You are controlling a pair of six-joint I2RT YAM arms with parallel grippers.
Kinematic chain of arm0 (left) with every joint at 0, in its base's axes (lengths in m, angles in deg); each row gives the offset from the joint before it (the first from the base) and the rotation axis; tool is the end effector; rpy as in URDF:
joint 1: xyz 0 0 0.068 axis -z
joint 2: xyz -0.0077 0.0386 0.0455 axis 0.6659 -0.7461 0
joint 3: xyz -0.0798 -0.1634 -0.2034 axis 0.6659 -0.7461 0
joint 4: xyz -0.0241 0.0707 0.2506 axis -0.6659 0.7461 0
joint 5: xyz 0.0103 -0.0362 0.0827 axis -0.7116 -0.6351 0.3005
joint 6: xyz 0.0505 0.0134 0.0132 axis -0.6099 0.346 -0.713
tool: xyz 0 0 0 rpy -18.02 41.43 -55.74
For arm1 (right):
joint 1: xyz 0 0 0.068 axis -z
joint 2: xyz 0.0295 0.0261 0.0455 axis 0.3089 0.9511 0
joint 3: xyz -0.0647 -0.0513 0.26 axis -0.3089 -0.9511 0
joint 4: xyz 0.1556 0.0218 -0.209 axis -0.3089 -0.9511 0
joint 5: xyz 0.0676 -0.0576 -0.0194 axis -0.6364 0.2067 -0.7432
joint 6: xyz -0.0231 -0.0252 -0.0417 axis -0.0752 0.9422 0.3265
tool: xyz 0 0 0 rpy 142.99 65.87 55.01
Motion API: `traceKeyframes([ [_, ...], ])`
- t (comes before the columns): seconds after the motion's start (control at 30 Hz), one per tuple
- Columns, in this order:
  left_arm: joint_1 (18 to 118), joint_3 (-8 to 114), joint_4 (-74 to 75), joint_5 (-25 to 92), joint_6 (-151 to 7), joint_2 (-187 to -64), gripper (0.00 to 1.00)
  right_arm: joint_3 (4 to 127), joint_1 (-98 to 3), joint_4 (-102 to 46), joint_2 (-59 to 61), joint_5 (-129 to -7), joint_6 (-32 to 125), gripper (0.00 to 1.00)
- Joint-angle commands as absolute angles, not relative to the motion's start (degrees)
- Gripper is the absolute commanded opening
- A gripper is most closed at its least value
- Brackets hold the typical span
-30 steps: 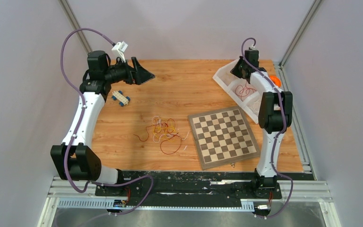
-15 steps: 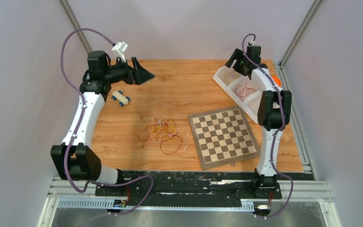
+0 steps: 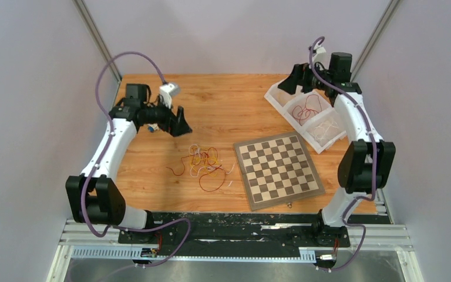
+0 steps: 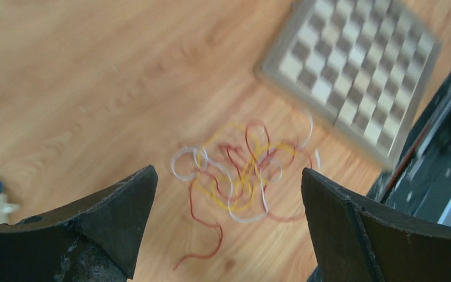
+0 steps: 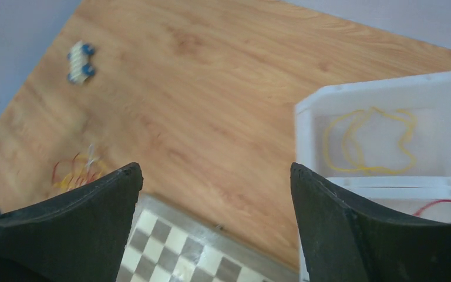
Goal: Untangle the cables
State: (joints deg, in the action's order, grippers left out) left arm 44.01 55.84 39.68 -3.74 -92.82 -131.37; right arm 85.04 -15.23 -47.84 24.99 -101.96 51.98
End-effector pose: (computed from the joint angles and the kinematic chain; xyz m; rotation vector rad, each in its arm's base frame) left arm 0.3000 -0.0371 0.3416 0.5999 2.0998 -0.8419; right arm 0.4282 0.0028 0.3364 -0.3614 1.9955 0.7292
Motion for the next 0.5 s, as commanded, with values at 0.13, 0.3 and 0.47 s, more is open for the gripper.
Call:
traceKeyframes([
  [0.13, 52.0, 36.1, 47.8, -0.2, -126.6, -126.3, 0.97, 66.2, -29.6, -57.6, 15.5, -115.1, 65.5, 0.87],
  [0.3, 55.2, 28.2, 34.3, -0.3, -132.2, -122.8, 0.77, 62.1, -36.7, -57.9, 17.4, -114.3, 67.0, 0.82],
  [0.47, 58.7, 22.3, 27.8, 3.2, -140.0, -123.4, 0.64, 61.0, -38.8, -57.9, 19.1, -114.1, 65.4, 0.81],
])
